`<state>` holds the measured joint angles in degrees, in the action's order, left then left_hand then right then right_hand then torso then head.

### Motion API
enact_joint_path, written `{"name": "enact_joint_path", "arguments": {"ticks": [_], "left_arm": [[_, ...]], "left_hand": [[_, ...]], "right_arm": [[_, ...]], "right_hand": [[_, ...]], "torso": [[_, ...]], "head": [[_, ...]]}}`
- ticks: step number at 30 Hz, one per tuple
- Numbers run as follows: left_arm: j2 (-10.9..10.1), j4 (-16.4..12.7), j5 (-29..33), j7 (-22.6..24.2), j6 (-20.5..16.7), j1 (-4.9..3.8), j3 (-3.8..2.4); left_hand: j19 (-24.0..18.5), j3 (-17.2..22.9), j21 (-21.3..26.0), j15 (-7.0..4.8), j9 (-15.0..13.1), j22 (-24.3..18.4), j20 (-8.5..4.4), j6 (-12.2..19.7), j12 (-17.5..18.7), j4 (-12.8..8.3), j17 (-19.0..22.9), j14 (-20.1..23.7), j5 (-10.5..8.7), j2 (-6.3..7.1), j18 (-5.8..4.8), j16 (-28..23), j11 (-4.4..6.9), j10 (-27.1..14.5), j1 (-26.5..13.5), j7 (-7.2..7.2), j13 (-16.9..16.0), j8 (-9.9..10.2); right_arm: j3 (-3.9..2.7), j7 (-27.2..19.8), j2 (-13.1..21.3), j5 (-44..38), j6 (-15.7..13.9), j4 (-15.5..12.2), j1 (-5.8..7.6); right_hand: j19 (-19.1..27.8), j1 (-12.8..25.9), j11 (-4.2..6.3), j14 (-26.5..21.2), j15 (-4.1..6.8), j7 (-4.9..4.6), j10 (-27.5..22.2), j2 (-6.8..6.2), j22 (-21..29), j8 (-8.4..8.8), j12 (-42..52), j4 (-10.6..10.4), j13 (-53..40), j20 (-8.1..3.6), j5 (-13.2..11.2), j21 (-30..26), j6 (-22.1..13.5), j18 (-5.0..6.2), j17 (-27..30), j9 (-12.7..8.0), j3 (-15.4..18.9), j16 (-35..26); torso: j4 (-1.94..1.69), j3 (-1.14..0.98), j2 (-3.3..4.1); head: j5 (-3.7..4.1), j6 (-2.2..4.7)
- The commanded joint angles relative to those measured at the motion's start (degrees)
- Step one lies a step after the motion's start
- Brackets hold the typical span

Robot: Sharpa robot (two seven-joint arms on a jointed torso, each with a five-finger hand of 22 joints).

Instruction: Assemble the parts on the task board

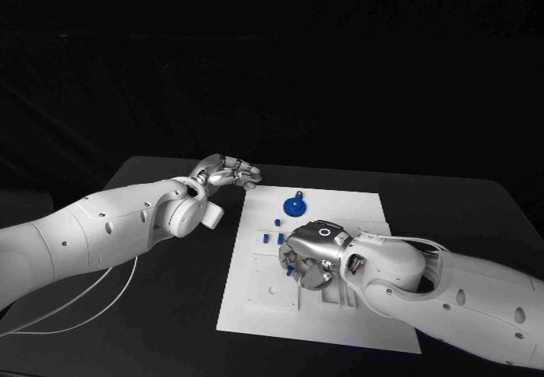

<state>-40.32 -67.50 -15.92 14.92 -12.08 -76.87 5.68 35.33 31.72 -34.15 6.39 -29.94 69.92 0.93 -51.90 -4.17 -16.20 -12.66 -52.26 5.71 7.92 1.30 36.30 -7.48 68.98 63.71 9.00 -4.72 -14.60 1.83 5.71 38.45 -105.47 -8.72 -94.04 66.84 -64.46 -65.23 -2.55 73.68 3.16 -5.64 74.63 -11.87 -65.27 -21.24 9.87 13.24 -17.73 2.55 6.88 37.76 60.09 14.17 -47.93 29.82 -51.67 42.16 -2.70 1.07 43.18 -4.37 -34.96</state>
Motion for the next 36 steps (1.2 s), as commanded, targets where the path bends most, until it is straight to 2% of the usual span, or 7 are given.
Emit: {"name": "enact_joint_path", "arguments": {"ticks": [1, 11, 17, 21, 24, 28, 36], "left_arm": [[0.0, -0.1, 0.4, 0.4, 0.5, -0.04, -0.05], [0.0, -0.2, 0.4, 0.4, 0.6, -0.04, -0.05], [0.1, -0.2, 0.4, 0.4, 0.6, -0.04, -0.05], [0.1, -0.2, 0.4, 0.3, 0.6, -0.04, -0.05], [0.0, -0.2, 0.4, 0.3, 0.6, -0.04, -0.05], [0.0, -0.2, 0.4, 0.3, 0.7, -0.04, -0.05], [-0.1, -0.2, 0.4, 0.2, 0.7, -0.04, -0.05]], "left_hand": [[0.3, -0.4, 0.3, 0.07, 0.1, 0.1, -0.16, 0.4, 0.1, 0.0, -0.1, -0.4, 0.29, -0.52, 0.81, -0.3, 0.04, -0.5, -0.2, -0.03, 0.1, -0.2], [0.3, -0.4, 0.3, 0.09, 0.1, 0.1, -0.16, 0.4, 0.2, 0.0, -0.2, -0.4, 0.29, -0.51, 0.8, -0.4, 0.02, -0.5, -0.2, -0.01, 0.1, -0.2], [0.3, -0.4, 0.3, 0.09, 0.1, 0.1, -0.16, 0.4, 0.2, -0.1, -0.2, -0.4, 0.29, -0.51, 0.8, -0.5, 0.01, -0.6, -0.2, -0.01, 0.1, -0.2], [0.3, -0.4, 0.3, 0.09, 0.1, 0.1, -0.16, 0.5, 0.2, -0.1, -0.2, -0.4, 0.29, -0.5, 0.79, -0.5, 0.0, -0.6, -0.2, -0.01, 0.1, -0.2], [0.3, -0.4, 0.3, 0.09, 0.1, 0.1, -0.16, 0.5, 0.2, -0.1, -0.2, -0.4, 0.29, -0.5, 0.79, -0.5, 0.0, -0.6, -0.2, 0.0, 0.2, -0.2], [0.3, -0.5, 0.4, 0.1, 0.1, 0.1, -0.15, 0.5, 0.2, -0.1, -0.3, -0.3, 0.28, -0.48, 0.78, -0.6, -0.02, -0.6, -0.2, 0.01, 0.2, -0.2], [0.3, -0.5, 0.4, 0.12, 0.2, 0.1, -0.14, 0.5, 0.2, -0.1, -0.3, -0.3, 0.28, -0.45, 0.77, -0.7, -0.05, -0.7, -0.2, 0.02, 0.2, -0.2]], "right_arm": [[0.09, 0.0, 0.1, -1.3, 0.4, -0.1, -0.15], [0.16, -0.5, -0.4, -0.1, 1.8, 0.2, -0.15], [1.2, -0.8, -0.8, 1.0, 2.9, 0.9, -0.15], [1.58, -1.0, -1.0, 1.8, 3.0, 1.3, -0.15], [1.61, -1.0, -0.9, 1.9, 2.6, 1.3, -0.15], [1.62, -1.0, -0.6, 2.4, 0.8, 1.3, -0.14], [1.62, -1.4, 0.1, 3.9, -2.0, 0.8, -0.14]], "right_hand": [[-0.2, -0.2, -0.14, 0.1, 0.33, 0.03, 0.2, 0.53, -0.1, -0.14, -0.2, 0.2, -0.1, -0.36, 0.2, 0.4, 0.5, 0.83, 0.0, 0.1, 0.2, 0.4], [-0.2, -0.1, -0.15, 0.1, 0.32, 0.01, 0.2, 0.52, -0.1, -0.11, -0.3, 0.2, -0.2, -0.35, 0.3, 0.4, 0.5, 0.83, 0.0, 0.2, 0.2, 0.4], [0.2, 0.6, -0.39, -0.3, 0.08, -0.19, -0.3, 0.57, -0.2, 0.28, -0.8, 0.2, -0.5, -0.17, 1.7, 0.3, 0.0, 0.83, 0.1, 0.4, 0.7, 0.2], [0.9, 2.3, -0.7, -0.9, -0.35, -0.54, -1.2, 0.09, -0.4, 0.86, -1.6, 0.6, -0.6, 0.07, 5.6, 0.2, -0.9, 0.83, 0.3, 0.7, 3.7, -0.2], [1.1, 3.4, -0.94, -1.2, -0.62, -0.83, -1.9, -0.13, -0.5, 1.34, -2.1, 1.0, -0.6, 0.14, 6.7, 0.3, -1.6, 0.83, 0.4, 0.6, 6.3, -0.3], [1.3, 4.8, -1.42, -1.4, -0.89, -1.3, -2.9, -0.69, -0.6, 2.13, -3.0, 1.5, -0.4, 0.15, 6.4, 0.3, -2.6, 0.83, 0.8, 0.4, 10.2, -0.6], [1.5, 5.4, -2.45, -1.5, -1.78, -2.55, -5.8, -2.39, -0.5, 3.97, -5.1, 1.4, 0.6, 0.24, 6.3, 0.1, -5.4, 0.83, 1.4, -0.5, 12.8, -0.9]], "torso": [[0.0, -0.02, -0.01], [0.06, -0.03, -0.01], [0.03, -0.01, -0.01], [-0.01, -0.04, -0.02], [-0.01, -0.04, -0.02], [0.03, -0.01, -0.03], [0.02, -0.04, -0.03]], "head": [[0.0, -0.02], [-0.06, -0.09], [0.03, -0.21], [0.04, -0.33], [0.02, -0.37], [0.07, -0.32], [0.13, -0.16]]}}
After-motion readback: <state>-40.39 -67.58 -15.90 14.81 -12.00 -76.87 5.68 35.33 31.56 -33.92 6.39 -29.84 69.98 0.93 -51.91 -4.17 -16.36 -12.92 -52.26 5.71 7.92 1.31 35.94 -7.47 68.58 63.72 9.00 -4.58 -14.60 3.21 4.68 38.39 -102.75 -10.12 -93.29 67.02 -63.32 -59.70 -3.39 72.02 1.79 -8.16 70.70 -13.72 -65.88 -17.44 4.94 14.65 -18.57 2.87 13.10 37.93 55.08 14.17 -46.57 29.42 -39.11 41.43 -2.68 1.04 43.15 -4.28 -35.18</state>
